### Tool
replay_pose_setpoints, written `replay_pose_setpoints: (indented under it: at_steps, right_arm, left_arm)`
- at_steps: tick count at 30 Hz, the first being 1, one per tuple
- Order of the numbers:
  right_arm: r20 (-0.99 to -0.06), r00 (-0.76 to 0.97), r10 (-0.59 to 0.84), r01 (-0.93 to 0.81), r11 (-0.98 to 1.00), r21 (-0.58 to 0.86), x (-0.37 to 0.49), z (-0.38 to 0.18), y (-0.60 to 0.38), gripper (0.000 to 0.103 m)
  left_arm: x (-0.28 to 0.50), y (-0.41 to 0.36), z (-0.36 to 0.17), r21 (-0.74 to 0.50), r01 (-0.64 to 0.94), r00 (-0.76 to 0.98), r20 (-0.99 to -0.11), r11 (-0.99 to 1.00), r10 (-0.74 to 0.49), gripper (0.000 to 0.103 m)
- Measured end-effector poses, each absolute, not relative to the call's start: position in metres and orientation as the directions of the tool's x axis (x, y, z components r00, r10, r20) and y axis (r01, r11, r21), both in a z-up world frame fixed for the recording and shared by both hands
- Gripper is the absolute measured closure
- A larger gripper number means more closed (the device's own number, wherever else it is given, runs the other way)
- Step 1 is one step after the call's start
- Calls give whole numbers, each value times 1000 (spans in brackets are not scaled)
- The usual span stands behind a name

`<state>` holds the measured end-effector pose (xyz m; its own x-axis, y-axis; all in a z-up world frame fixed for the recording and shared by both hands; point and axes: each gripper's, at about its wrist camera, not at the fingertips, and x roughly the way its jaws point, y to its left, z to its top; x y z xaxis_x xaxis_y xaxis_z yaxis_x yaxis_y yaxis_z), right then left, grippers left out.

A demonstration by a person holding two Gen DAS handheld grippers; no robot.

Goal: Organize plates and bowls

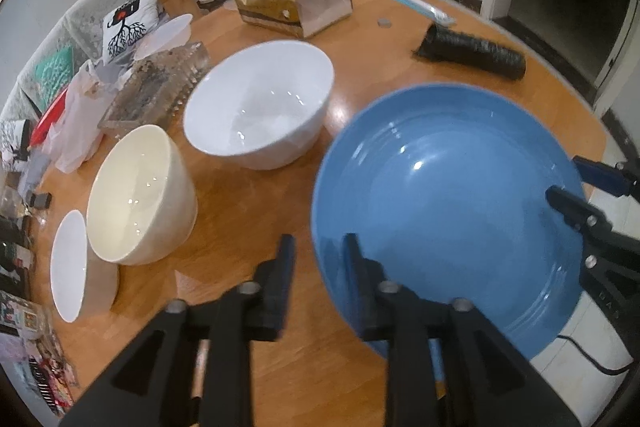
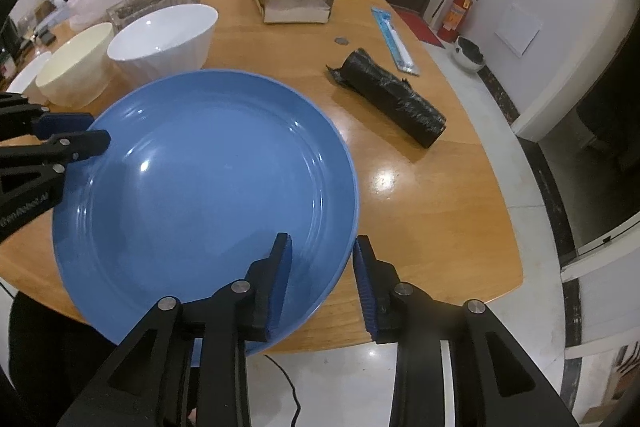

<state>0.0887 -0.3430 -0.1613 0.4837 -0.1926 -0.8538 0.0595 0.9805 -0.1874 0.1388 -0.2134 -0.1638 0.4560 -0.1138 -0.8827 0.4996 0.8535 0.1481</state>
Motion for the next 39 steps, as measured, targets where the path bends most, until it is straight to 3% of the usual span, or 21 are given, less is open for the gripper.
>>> replay_pose_setpoints:
  at_steps: [2,8,10,13,16,24,33,34,38,39]
  right_arm:
    - [-836,510,-204,64,978,-199,87,-153,-339,61]
    - [-773,620,-138,17,986,-163,82,-123,-314,36]
    - [-744,659,-110,-18,987,-161,81,-115,-299,24]
    - [-696,713,-87,-87,974,-211,82,-103,-264,17]
    - [-661,750,35,-226,952,-205,83,-95,-227,4]
    - [-655,711,257,-424,900,-107,99,-101,-137,3]
    - [-722,607,332,-484,875,-6,129,-136,-74,6]
    - [-725,603,333,-489,872,-6,132,-140,-68,8]
    - [-738,583,340,-494,870,10,149,-152,-53,15]
    - [-739,580,342,-495,869,14,153,-155,-50,15]
  left_arm:
    - [139,-203,-151,124,484,480,-865,867,-145,54]
    - [135,-170,-115,97,484,554,-803,870,-219,29]
    - [135,-154,-105,99,481,576,-784,871,-230,25]
    - [137,-126,-91,118,464,611,-760,878,-221,19]
    - [141,-92,-80,125,449,628,-749,885,-213,19]
    - [162,1,-70,99,371,645,-743,923,-179,15]
    - [193,84,-88,27,265,618,-772,964,-148,15]
    - [197,89,-91,12,259,609,-778,966,-153,17]
    - [215,103,-111,-34,247,562,-809,968,-172,42]
    - [217,104,-116,-44,244,553,-815,969,-176,44]
